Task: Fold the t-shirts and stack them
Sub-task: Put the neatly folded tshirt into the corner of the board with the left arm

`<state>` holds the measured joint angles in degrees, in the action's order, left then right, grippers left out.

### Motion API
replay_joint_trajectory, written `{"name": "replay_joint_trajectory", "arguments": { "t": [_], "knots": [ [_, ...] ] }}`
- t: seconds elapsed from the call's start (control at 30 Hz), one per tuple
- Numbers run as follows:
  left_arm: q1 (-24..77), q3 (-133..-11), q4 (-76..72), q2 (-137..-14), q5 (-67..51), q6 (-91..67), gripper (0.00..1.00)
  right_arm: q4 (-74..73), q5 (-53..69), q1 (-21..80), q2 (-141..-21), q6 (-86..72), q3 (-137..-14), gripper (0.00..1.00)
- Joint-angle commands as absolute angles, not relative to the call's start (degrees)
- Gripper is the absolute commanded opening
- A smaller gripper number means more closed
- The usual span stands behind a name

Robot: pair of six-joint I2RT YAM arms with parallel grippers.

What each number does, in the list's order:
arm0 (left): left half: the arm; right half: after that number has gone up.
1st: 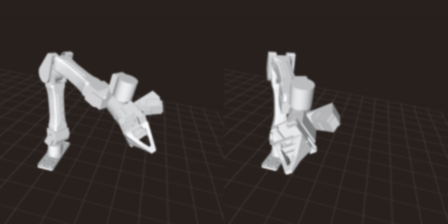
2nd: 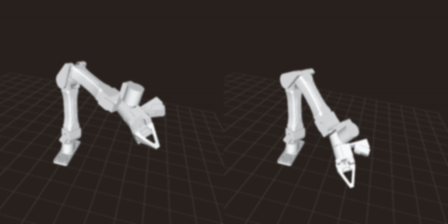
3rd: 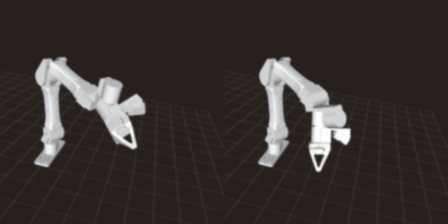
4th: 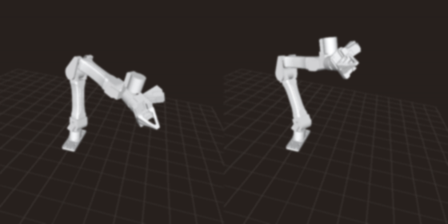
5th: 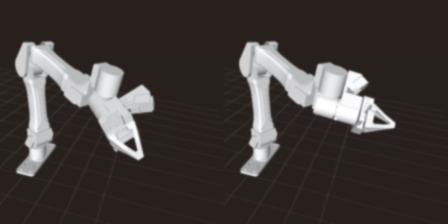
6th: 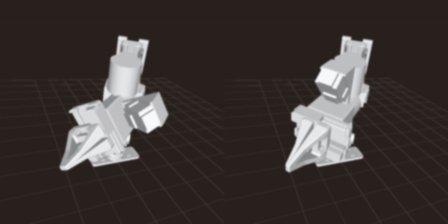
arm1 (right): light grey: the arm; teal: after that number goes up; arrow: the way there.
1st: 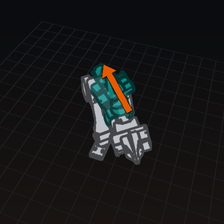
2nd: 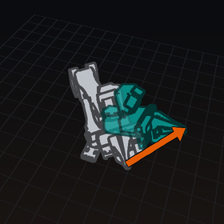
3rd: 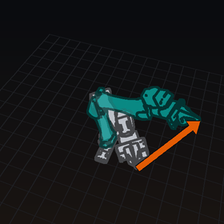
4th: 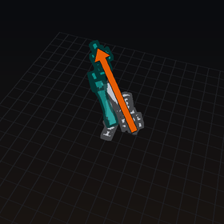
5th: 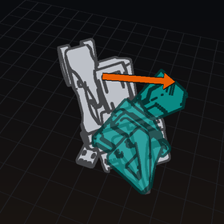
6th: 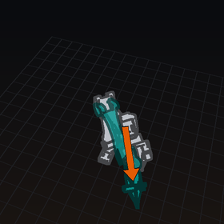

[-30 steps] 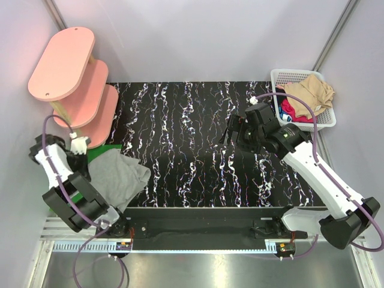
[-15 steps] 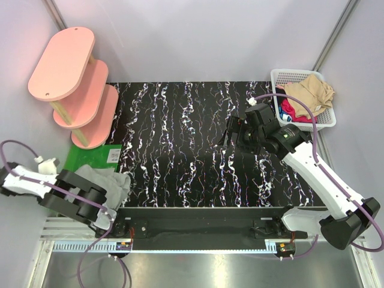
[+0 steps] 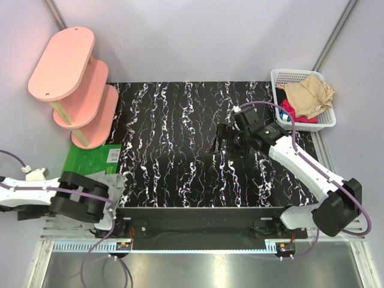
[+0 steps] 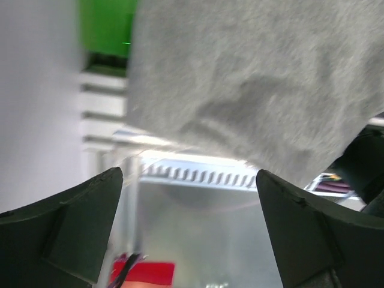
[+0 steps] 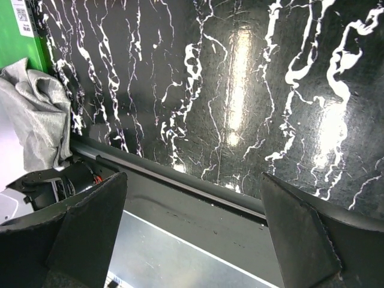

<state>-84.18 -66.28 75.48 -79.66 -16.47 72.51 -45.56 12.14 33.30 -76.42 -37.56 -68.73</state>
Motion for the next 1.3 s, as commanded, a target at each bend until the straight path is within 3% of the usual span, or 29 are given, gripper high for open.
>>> {"name": "replay_joint_trajectory", "arguments": {
  "t": [0.0,0.1,0.3,0.43,0.63,1.03,1.27],
  "knots": [
    [-86.0,-75.4,80.8,-73.5,-20.5,81.6,0.99,-41.9,15.0,33.0,-76.6,-36.8,-69.0,1.00],
    [-84.4,-75.9,88.7,-69.9,-24.7,86.5,0.99,-40.9,15.6,33.0,-77.3,-37.3,-68.6,1.00],
    [-64.3,-61.4,83.3,-58.7,-22.9,83.4,0.99,-39.9,16.1,33.0,-76.3,-38.6,-68.5,1.00],
    [-49.8,-61.2,78.0,-66.6,-21.6,72.3,0.99,-39.7,16.1,33.0,-75.9,-39.4,-68.8,1.00],
    [-45.2,-64.1,76.7,-79.1,-19.8,68.0,0.93,-40.0,14.6,33.0,-73.9,-40.6,-68.5,1.00],
    [-41.0,-54.0,72.3,-88.1,-8.8,68.8,0.94,-41.0,13.1,33.0,-76.4,-41.6,-72.0,1.00],
    [-41.0,-54.4,68.3,-94.8,-6.8,65.8,0.93,-41.0,12.8,33.0,-77.2,-41.8,-72.5,1.00]
  ]
}}
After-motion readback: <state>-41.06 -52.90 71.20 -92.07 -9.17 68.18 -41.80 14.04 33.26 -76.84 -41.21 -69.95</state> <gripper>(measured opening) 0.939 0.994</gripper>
